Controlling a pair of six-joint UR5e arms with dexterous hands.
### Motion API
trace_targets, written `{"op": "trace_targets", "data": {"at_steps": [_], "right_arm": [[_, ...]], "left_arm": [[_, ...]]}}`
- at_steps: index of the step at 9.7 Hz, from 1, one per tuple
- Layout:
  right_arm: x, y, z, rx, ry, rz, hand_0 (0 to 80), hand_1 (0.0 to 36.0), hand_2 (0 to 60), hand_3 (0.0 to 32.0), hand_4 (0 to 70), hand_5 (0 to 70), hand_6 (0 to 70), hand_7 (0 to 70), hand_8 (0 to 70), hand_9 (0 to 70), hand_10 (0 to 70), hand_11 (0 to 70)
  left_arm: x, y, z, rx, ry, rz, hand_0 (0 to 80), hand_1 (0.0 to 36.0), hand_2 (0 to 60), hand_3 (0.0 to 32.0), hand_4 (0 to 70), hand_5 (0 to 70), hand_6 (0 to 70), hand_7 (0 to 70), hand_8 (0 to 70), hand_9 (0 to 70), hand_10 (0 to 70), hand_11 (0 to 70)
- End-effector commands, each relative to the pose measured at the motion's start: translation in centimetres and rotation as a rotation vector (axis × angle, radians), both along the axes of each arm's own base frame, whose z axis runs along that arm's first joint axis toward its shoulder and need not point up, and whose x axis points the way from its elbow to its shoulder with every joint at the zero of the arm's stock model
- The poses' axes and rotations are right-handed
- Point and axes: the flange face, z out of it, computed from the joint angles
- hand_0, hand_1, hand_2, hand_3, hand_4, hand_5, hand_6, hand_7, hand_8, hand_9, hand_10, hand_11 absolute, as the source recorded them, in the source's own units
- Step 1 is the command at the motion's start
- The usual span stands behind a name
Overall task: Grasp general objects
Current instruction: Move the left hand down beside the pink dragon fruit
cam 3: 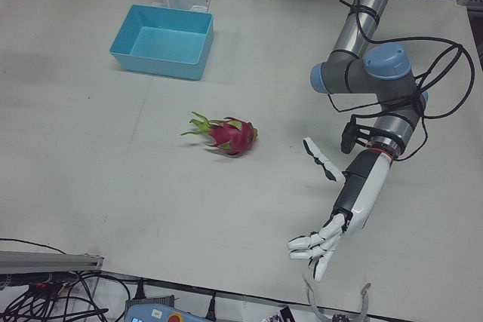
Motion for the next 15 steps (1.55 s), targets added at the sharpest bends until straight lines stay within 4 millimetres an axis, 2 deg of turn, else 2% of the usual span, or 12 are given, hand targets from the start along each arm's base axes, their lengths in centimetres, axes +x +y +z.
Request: {"op": "trace_targets", "data": {"at_steps": [1, 8, 10, 11, 13, 14, 15], "right_arm": [[0.0, 0.0, 0.1, -0.002, -0.001, 0.0, 0.0, 0.0, 0.0, 0.0, 0.0, 0.0, 0.0, 0.0, 0.0, 0.0, 0.0, 0.0], [0.0, 0.0, 0.0, 0.0, -0.001, 0.0, 0.0, 0.0, 0.0, 0.0, 0.0, 0.0, 0.0, 0.0, 0.0, 0.0, 0.0, 0.0], [0.0, 0.0, 0.0, 0.0, -0.001, 0.0, 0.0, 0.0, 0.0, 0.0, 0.0, 0.0, 0.0, 0.0, 0.0, 0.0, 0.0, 0.0], [0.0, 0.0, -0.1, 0.001, 0.0, 0.001, 0.0, 0.0, 0.0, 0.0, 0.0, 0.0, 0.0, 0.0, 0.0, 0.0, 0.0, 0.0], [0.0, 0.0, -0.3, 0.006, 0.001, 0.001, 0.0, 0.0, 0.0, 0.0, 0.0, 0.0, 0.0, 0.0, 0.0, 0.0, 0.0, 0.0], [0.0, -0.1, -0.3, 0.007, 0.003, 0.0, 0.0, 0.0, 0.0, 0.0, 0.0, 0.0, 0.0, 0.0, 0.0, 0.0, 0.0, 0.0], [0.0, -0.1, -0.3, 0.007, 0.003, 0.0, 0.0, 0.0, 0.0, 0.0, 0.0, 0.0, 0.0, 0.0, 0.0, 0.0, 0.0, 0.0]], "left_arm": [[0.0, 0.0, 0.0, 0.001, -0.001, -0.001, 53.5, 16.6, 0.0, 0.0, 11.0, 18.7, 11.6, 24.7, 1.3, 3.5, 5.4, 9.6], [0.1, -0.1, -0.1, 0.008, -0.013, -0.006, 53.5, 16.6, 0.0, 0.0, 11.6, 18.8, 12.0, 25.0, 1.4, 3.6, 5.5, 9.7], [-0.1, -0.2, -1.8, 0.051, -0.013, -0.013, 52.7, 14.9, 0.0, 0.0, 12.7, 18.5, 12.0, 24.9, 1.4, 3.5, 4.7, 8.3], [-0.6, 0.2, -4.9, 0.123, -0.041, -0.035, 52.8, 15.1, 0.0, 0.0, 12.7, 18.0, 11.6, 24.2, 2.4, 3.4, 4.1, 7.5], [-1.9, 4.8, -4.9, 0.166, -0.124, -0.067, 54.5, 17.2, 0.0, 0.0, 11.7, 16.9, 9.6, 21.5, 3.6, 2.9, 3.3, 6.3], [-2.2, 6.4, -7.7, 0.225, -0.203, -0.085, 54.6, 17.0, 0.0, 0.0, 12.1, 15.8, 9.4, 20.3, 3.1, 2.6, 3.0, 6.1], [-2.2, 7.8, -9.7, 0.274, -0.33, -0.079, 56.7, 19.3, 0.0, 0.0, 14.2, 15.4, 10.9, 20.5, 1.7, 2.7, 4.5, 8.5]]}}
